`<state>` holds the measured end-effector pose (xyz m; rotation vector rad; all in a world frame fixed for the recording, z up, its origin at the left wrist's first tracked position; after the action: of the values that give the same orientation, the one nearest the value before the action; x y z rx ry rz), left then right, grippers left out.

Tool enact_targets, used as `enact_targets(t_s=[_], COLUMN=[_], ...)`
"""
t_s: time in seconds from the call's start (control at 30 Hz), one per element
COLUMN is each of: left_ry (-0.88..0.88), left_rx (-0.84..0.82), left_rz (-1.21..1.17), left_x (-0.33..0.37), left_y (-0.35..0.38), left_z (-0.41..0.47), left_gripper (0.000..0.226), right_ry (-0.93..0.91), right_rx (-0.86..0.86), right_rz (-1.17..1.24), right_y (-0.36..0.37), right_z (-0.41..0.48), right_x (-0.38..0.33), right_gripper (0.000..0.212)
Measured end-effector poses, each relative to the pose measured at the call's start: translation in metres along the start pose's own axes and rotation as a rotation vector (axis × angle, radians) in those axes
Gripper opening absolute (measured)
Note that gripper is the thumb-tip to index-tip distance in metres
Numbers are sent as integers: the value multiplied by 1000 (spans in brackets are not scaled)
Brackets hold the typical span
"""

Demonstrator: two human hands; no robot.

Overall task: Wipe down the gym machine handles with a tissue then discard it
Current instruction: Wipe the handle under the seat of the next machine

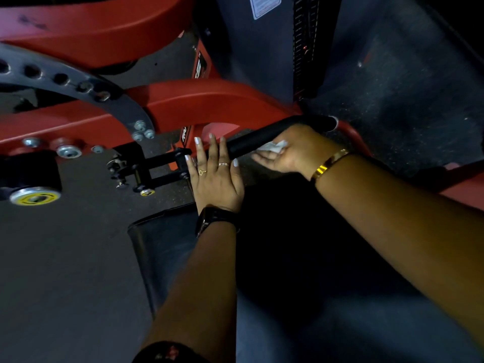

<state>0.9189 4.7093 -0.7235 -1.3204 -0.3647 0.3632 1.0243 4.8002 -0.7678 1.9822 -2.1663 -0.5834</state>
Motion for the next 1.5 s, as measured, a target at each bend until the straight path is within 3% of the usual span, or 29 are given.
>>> enact_targets(t_s=[0.1,0.17,0.23,0.33,0.43,0.57,0.7,0.8,0.93,1.03,1.13,1.23,1.37,1.5], left_ry=[-2,-3,2,0,5,15,6,7,-9,3,-12,-26,-33,-36], left_rx=[3,2,7,18,14,2,-5,-7,-11,-17,-30,-42,-68,-75], left_rz=[-11,-15,-12,-21,-38,-55,-43,-24,15,61,78,94,107,99], left_x=[-1,-2,-2,-2,-2,-3,-3,-2,-2,-1,-1,-1,-2,-2], left_y=[1,2,1,0,-1,0,0,2,4,6,7,7,10,10], left_z=[0,0,0,0,0,-1,0,-1,0,-1,0,0,1,1], left_gripper=[56,56,55,55,56,57,57,57,55,55,57,58,60,65], right_ry=[-60,-178,-416,-914,-1311,-1559,-1776,-1810,-1682,-1476,-1199,-1183,-1366,-1410], right_rx=[9,50,177,401,265,134,-86,-14,56,148,235,250,144,-18], right_rz=[112,25,-281,-731,-1036,-1588,-1925,-2001,-1942,-1760,-1471,-1364,-1515,-1885], right_y=[-8,-12,-18,-20,0,26,32,14,-23,-46,-56,-37,18,53], right_z=[1,1,-2,-21,-23,-8,-13,-12,-1,9,23,20,0,-5], right_x=[-15,-14,-7,-3,13,42,53,26,-17,-46,-67,-62,-36,-5], right_gripper=[36,35,38,48,58,55,50,52,52,69,72,67,71,56])
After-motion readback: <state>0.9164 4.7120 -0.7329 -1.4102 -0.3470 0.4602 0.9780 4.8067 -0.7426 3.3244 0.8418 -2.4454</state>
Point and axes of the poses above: each hand's wrist, its own z-axis towards the middle knuckle, its own y-axis out of the palm, x = y × z, the point moved 8 cm from there along z, towards the middle knuckle, and after that the axes turned 4 degrees about y, right-handed, at the moved point
